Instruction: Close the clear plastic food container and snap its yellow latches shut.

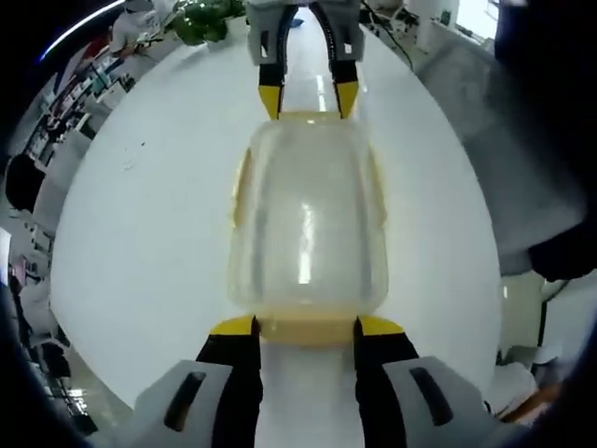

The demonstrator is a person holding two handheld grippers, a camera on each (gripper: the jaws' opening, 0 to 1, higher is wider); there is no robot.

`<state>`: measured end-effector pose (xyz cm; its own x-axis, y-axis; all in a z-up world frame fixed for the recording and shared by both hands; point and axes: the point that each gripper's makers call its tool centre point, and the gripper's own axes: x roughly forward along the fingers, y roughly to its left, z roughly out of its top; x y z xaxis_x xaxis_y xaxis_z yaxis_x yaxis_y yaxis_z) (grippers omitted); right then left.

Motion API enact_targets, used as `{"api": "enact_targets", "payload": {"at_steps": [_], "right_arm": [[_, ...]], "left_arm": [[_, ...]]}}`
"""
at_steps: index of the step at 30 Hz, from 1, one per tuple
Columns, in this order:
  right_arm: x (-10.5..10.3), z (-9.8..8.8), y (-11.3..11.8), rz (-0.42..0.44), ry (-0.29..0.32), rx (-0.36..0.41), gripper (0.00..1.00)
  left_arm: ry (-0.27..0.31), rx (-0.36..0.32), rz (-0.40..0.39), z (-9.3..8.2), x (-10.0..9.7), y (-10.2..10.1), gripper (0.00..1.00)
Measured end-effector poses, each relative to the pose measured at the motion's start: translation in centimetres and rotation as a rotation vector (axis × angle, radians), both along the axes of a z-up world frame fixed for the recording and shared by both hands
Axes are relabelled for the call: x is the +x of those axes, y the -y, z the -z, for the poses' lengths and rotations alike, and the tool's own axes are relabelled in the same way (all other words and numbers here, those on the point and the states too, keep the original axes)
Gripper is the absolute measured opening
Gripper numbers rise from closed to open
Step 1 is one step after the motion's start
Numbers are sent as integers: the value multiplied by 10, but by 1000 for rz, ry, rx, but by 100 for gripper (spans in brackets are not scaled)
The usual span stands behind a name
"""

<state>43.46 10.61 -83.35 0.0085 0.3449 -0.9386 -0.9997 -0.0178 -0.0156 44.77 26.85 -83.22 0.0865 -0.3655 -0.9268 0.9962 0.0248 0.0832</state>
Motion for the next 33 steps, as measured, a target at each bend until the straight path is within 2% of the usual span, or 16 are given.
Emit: {"api": "enact_targets", "payload": {"at_steps": [5, 9, 21, 24, 33], "right_arm": [[5, -18, 10, 18, 35, 7, 36], [7, -28, 13, 32, 51, 19, 36], [0, -28, 20, 33, 41, 8, 36], [-4, -30, 23, 48, 17, 19, 36], [-12, -26, 55, 72, 16, 5, 36]], "left_arm": [[39, 1, 19, -23, 8, 11, 35], [56, 6, 20, -33, 11, 14, 35], [43, 1, 23, -34, 4, 21, 35], [41, 7, 25, -34, 1, 25, 35], [49, -14, 51, -32, -1, 56, 35]]}}
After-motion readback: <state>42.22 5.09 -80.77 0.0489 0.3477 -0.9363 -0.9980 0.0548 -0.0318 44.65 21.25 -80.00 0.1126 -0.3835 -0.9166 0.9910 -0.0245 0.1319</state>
